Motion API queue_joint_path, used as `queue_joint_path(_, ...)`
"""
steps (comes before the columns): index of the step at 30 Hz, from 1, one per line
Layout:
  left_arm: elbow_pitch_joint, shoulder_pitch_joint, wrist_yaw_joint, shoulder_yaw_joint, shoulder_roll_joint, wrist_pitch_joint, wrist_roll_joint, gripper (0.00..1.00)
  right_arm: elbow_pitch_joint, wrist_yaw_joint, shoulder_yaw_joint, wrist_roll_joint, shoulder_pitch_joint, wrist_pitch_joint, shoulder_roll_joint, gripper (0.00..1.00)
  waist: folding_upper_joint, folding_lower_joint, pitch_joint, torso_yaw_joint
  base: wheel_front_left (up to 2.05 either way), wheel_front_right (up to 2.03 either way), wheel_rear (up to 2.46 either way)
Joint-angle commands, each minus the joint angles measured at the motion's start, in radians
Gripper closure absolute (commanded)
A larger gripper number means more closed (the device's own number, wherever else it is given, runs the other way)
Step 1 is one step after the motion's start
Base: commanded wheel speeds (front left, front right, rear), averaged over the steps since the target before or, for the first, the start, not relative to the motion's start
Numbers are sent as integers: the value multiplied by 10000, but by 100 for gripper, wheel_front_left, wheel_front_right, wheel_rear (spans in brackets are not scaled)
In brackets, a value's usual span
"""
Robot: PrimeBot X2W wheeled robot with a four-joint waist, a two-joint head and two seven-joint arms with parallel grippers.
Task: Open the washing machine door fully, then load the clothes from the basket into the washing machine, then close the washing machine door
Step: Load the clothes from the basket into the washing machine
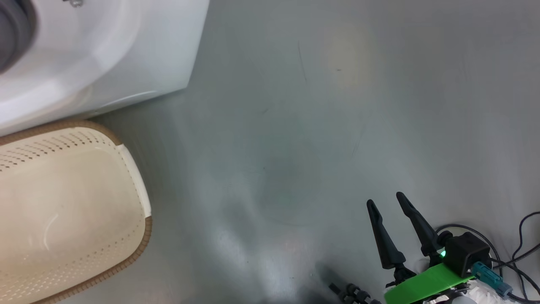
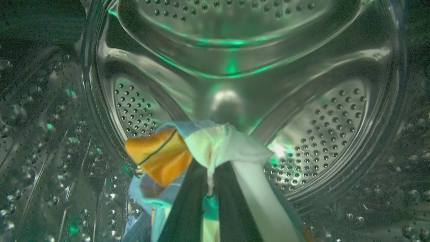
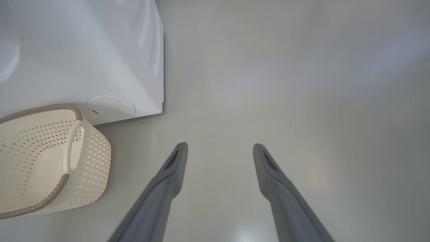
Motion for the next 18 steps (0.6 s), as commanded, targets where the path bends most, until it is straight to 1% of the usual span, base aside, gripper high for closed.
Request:
queue_joint_path(1, -812, 194, 128, 96, 365, -51, 167, 100, -179, 16, 221, 71, 309, -49, -58, 0, 0, 0, 234, -85, 0, 0, 0)
queue_joint_path(3, -1237, 348, 189, 158, 285, -51, 281, 100, -164, 16, 248, 97, 259, -49, -28, 0, 0, 0, 356, -147, 0, 0, 0)
queue_joint_path(9, -193, 449, 79, 10, 233, -51, 459, 100, -113, 16, 179, 112, 352, -49, 35, 0, 0, 0, 356, -179, 0, 0, 0)
queue_joint_path(10, 114, 414, 59, -19, 237, -51, 463, 91, -100, 16, 177, 105, 365, -49, 40, 0, 0, 0, 321, -175, 0, 0, 0)
queue_joint_path(11, 478, 349, -13, -116, 248, -15, 501, 76, -90, 16, 164, 99, 375, -49, 45, 0, 0, 0, 284, -166, 0, 0, 0)
queue_joint_path(12, 790, 250, -74, -233, 282, 8, 572, 65, -87, 16, 151, 92, 384, -49, 49, 0, 0, 0, 254, -157, 0, 0, 0)
queue_joint_path(13, 1056, 145, -121, -343, 308, 20, 640, 56, -89, 16, 141, 83, 395, -49, 52, 0, 0, 0, 225, -144, 0, 0, 0)
queue_joint_path(16, 1812, -108, -212, -522, 313, 84, 695, 50, -91, 16, 126, 52, 483, -49, 60, 0, 0, 0, 86, -89, 0, 0, 0)
queue_joint_path(17, 2011, -185, -219, -536, 328, 83, 683, 42, -87, 16, 141, 43, 501, -49, 61, 0, 0, 0, 58, -87, 0, 0, 0)
queue_joint_path(18, 2226, -258, -236, -555, 343, 128, 671, 24, -87, 16, 150, 37, 517, -49, 63, 0, 0, 0, 29, -88, 0, 0, 0)
